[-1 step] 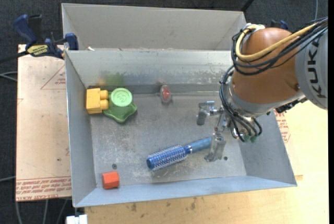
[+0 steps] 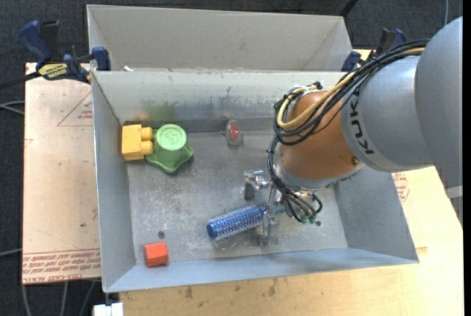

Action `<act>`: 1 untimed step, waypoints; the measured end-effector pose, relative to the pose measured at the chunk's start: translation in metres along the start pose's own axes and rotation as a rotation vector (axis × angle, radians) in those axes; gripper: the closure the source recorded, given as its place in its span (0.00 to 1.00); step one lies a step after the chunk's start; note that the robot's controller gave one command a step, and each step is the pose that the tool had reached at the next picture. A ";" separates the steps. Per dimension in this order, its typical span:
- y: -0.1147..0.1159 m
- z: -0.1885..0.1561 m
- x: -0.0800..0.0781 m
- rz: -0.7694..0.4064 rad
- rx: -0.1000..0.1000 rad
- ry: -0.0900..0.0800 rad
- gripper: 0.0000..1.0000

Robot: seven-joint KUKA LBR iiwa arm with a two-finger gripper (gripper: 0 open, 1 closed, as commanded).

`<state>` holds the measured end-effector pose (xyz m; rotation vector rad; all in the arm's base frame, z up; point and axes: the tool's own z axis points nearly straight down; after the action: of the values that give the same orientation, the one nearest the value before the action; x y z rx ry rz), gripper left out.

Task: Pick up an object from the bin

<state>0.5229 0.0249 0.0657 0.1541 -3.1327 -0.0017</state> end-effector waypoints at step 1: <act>0.000 -0.005 -0.002 0.001 0.000 -0.006 1.00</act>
Offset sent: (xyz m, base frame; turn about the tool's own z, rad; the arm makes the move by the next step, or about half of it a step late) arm 0.0000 0.0000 0.0000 0.0000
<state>0.5248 0.0248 0.0703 0.1535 -3.1390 -0.0019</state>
